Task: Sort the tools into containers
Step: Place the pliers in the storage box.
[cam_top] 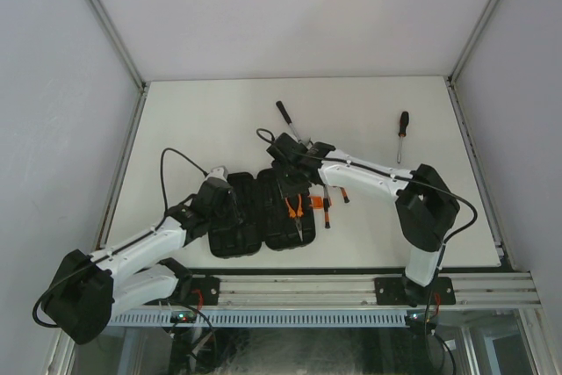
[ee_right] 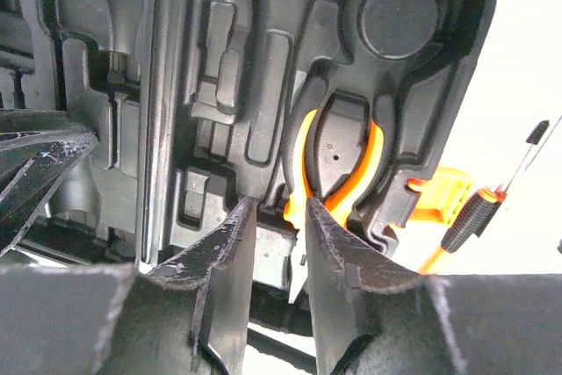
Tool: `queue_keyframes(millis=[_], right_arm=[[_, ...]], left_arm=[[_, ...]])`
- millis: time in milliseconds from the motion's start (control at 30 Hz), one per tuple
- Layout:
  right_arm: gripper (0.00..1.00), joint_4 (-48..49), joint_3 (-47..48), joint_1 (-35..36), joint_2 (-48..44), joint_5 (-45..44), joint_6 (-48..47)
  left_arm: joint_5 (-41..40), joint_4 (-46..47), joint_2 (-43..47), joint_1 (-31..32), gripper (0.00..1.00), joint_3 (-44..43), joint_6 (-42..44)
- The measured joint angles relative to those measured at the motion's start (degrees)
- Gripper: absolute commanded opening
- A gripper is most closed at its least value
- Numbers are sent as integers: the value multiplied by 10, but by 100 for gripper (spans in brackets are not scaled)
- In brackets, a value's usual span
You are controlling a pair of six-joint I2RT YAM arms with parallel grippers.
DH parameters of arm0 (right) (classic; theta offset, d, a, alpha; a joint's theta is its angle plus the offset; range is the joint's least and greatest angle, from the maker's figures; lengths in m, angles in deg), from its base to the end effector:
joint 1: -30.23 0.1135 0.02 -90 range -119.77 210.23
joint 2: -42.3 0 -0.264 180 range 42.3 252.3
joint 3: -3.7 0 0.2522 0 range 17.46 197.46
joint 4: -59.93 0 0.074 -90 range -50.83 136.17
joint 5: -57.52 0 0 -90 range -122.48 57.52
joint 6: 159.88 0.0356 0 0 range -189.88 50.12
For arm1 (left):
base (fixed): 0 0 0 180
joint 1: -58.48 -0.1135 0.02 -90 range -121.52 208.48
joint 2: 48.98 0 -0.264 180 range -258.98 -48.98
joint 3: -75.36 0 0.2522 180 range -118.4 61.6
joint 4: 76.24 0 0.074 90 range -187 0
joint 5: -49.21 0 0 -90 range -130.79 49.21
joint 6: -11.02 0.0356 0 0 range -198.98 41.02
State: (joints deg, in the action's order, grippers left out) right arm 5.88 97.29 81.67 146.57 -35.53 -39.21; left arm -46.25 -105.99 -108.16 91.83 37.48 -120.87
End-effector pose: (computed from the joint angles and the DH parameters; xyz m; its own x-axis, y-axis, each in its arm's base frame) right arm 0.2381 0.2957 0.2235 -0.8759 -0.2816 -0.3917 -0.3719 0.9114 0.1764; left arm 0.1593 -0.1008 0.1635 -0.8156 -0.2589 -0.5174 -0.0636 0.9290 -0.3647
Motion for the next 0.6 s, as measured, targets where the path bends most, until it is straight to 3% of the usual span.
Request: queue_keyframes(millis=[300, 600], right_arm=[[31, -33, -16, 15, -8, -53, 20], [32, -40, -23, 17, 16, -48, 30]], left_arm=[[1, 0, 0, 0, 31, 0, 0], [1, 0, 0, 0, 31, 0, 0]])
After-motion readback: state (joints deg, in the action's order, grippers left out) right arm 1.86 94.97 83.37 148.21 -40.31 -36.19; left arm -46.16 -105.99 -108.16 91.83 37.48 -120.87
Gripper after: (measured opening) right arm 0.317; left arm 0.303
